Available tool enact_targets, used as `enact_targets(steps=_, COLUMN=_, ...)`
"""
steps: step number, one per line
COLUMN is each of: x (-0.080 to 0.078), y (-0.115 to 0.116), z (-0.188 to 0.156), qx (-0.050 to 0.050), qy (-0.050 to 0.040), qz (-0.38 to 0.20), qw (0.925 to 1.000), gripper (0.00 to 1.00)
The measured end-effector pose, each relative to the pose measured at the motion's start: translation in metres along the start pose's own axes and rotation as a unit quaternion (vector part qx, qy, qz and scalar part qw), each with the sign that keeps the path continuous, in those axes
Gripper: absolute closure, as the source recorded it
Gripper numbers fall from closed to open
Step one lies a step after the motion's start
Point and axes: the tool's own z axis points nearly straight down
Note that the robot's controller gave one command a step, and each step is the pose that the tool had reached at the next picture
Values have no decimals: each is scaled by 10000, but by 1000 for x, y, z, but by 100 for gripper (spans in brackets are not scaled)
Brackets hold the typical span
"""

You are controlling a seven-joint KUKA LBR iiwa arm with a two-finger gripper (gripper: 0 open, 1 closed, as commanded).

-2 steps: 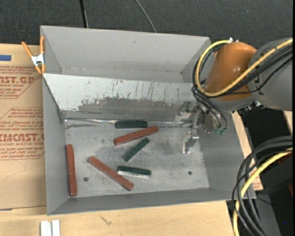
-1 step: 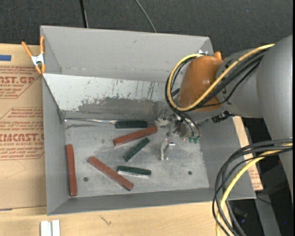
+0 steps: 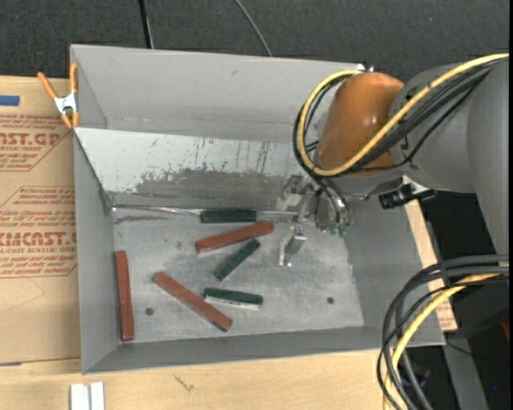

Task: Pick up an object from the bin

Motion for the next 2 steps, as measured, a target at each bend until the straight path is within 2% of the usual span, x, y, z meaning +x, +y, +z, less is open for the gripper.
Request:
enact_targets(steps=1, x=11, y=56, z=26, qx=3, qy=-5, qz=-1377, qw=9905, gripper=0)
enact_targets(steps=2, x=6, y=71, z=49, qx=-21, qy=6, qz=360, qw=9993, gripper=0)
